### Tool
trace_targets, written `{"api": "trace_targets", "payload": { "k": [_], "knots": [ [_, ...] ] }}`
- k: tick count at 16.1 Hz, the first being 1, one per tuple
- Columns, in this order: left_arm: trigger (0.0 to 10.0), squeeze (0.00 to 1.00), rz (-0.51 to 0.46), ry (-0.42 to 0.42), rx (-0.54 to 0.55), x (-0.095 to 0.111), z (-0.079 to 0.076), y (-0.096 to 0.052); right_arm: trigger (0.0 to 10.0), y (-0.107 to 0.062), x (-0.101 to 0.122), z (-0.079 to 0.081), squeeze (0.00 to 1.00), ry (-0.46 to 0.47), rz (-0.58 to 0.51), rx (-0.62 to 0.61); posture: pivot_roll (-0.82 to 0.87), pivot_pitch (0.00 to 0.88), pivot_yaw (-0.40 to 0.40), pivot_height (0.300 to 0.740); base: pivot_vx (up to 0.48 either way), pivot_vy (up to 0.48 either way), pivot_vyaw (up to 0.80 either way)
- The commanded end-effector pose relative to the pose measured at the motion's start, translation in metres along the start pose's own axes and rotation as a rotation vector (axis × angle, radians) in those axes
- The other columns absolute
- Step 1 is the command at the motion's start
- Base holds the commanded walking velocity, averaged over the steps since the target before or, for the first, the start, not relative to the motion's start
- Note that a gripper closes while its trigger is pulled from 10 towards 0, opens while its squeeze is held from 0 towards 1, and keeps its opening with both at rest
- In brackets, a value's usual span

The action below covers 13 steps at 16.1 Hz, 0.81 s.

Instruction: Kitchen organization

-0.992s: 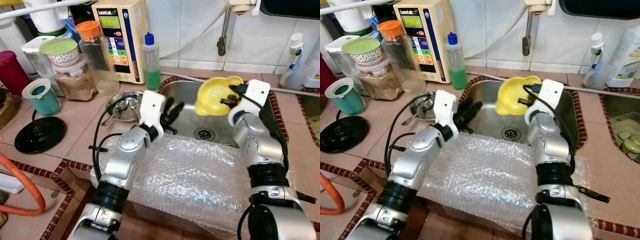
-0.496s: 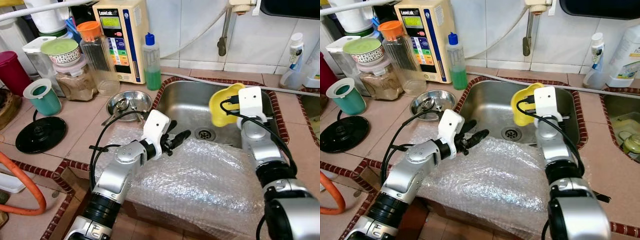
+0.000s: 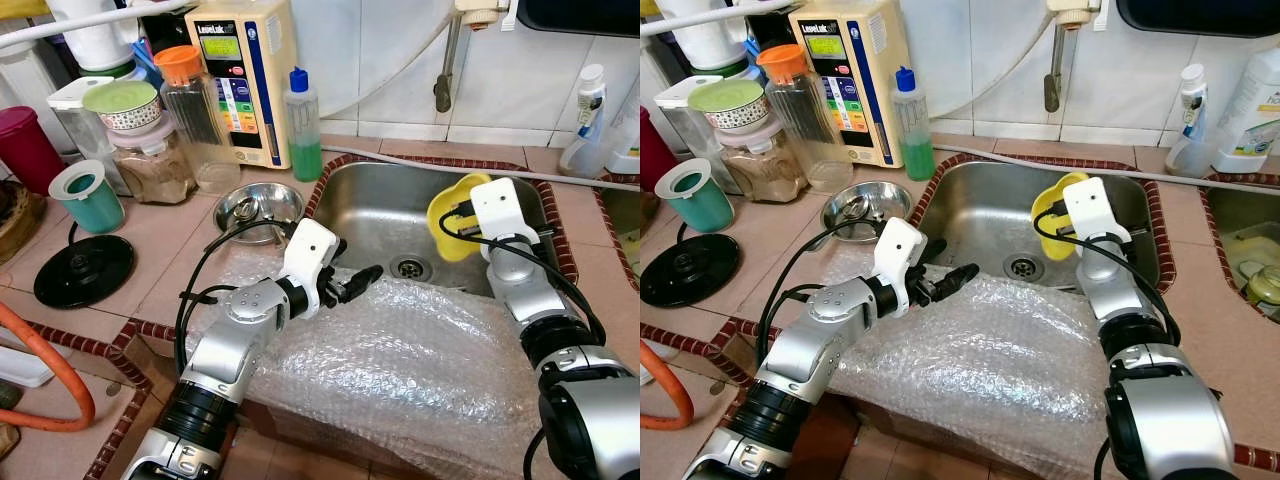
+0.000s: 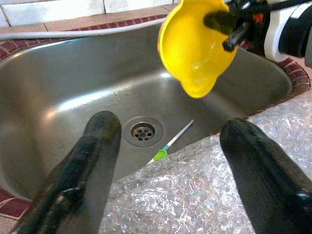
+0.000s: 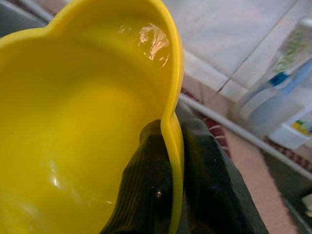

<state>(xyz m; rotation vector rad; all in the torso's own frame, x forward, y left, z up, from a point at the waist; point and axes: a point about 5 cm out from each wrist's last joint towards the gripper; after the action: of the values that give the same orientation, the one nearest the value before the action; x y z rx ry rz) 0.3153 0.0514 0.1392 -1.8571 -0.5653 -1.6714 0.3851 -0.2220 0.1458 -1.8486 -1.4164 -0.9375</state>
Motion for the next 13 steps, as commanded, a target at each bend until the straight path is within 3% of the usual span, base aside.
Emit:
{"api": "trace_targets", "payload": {
  "k": [1,2,3,4,5,13],
  "knots": [
    [10.0,1.00,-0.005,0.017,-0.005,0.005,0.001,-0.002,4.6,0.002,0.003,0.003,0.00,0.014,0.002,0.044,0.02,0.000,0.118,0.740,0.000,0.000,0.00],
    [10.0,1.00,-0.001,0.014,0.004,0.005,0.001,-0.003,10.0,0.001,0.000,0.009,0.15,0.000,0.026,0.079,0.02,0.000,0.120,0.740,0.000,0.000,0.00],
    [10.0,1.00,0.001,0.015,0.005,0.005,0.001,-0.003,10.0,-0.001,-0.003,0.016,0.82,-0.028,0.031,0.121,0.03,0.000,0.118,0.740,0.000,0.000,0.00],
    [10.0,1.00,0.002,0.016,0.004,0.005,0.001,-0.003,10.0,-0.002,-0.003,0.018,0.82,-0.040,0.029,0.130,0.04,0.000,0.115,0.740,0.000,0.000,0.00],
    [10.0,1.00,0.005,0.012,0.001,0.004,-0.001,-0.002,10.0,-0.003,-0.006,0.020,1.00,-0.031,0.040,0.141,0.04,0.000,0.112,0.740,0.000,0.000,0.00],
    [10.0,1.00,0.047,0.031,-0.003,0.005,0.006,-0.003,10.0,-0.005,-0.015,0.029,1.00,0.000,0.123,0.270,0.04,0.000,0.113,0.740,0.000,0.000,0.00]
  ]
}}
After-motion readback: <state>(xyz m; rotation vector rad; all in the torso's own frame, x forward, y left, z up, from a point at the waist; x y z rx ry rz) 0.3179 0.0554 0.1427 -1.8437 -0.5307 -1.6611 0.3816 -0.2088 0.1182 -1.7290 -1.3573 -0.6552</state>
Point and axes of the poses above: a point about 5 cm out from each wrist's last joint towards the gripper, its own y axis pointing out of the wrist towards the gripper, its own x axis along the axis of the wrist's last joint, z = x × y, and after that the axes turned 1 degree about -y, right-handed
